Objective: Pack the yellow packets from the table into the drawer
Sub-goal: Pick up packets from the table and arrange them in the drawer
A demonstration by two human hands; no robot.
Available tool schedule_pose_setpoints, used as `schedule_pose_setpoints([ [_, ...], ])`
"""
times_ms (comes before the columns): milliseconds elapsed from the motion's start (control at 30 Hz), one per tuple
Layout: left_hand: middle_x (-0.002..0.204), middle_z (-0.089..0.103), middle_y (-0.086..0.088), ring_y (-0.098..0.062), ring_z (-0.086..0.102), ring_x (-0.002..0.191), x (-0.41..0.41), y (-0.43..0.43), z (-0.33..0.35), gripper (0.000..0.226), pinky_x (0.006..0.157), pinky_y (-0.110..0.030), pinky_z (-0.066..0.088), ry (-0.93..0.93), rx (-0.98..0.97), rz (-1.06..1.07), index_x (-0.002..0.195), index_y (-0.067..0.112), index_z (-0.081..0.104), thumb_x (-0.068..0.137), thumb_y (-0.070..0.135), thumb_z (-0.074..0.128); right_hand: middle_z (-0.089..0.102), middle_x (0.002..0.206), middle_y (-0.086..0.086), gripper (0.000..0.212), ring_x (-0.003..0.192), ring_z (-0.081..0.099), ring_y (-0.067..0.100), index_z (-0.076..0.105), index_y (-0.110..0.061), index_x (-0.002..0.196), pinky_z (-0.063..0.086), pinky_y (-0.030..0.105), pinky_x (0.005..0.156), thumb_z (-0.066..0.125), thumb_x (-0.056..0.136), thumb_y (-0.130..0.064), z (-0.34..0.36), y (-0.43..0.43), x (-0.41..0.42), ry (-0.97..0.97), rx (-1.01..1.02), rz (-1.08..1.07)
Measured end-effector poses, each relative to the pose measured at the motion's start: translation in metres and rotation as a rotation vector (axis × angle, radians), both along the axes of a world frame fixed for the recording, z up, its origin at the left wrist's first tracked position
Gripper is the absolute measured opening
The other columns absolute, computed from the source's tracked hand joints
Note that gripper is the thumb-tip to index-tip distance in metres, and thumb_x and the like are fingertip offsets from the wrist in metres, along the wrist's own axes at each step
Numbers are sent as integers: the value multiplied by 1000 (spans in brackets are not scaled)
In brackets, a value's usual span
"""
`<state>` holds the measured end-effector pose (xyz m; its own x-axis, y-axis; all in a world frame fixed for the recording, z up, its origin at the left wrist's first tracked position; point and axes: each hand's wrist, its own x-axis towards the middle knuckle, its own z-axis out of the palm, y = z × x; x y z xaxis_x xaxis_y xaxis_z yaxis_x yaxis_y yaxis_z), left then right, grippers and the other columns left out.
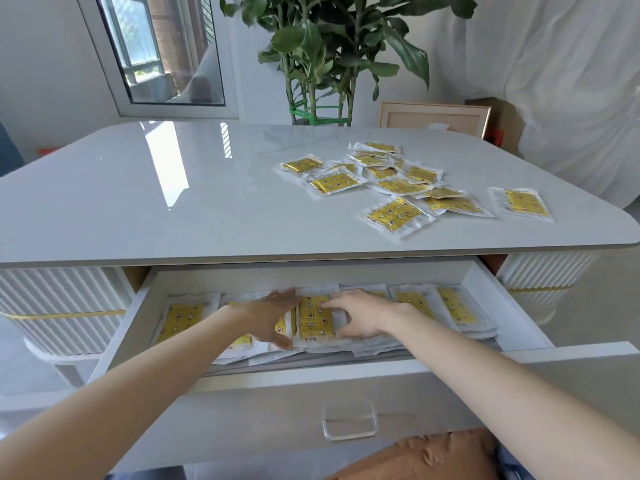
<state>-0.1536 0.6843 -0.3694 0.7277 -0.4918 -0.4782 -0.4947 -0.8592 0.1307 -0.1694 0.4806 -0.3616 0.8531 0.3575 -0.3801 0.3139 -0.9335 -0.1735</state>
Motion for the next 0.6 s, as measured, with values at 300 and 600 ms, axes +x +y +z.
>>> schedule_pose_setpoints([
  [300,152,33,5,-16,37,136,-21,3,41,68,110,-32,33,-137,-166,79,148,27,26,89,40,59,62,122,-4,34,102,57,12,60,-28,125,49,32,90,56,92,-24,56,-12,-25,-125,211,-101],
  [600,113,67,14,-9,59,96,-42,-4,109,35,90,-25,45,-357,-426,135,126,30,56,91,32,54,62,87,-13,17,82,59,5,68,-23,105,50,26,76,58,91,-22,118,-20,-48,-410,381,-185],
])
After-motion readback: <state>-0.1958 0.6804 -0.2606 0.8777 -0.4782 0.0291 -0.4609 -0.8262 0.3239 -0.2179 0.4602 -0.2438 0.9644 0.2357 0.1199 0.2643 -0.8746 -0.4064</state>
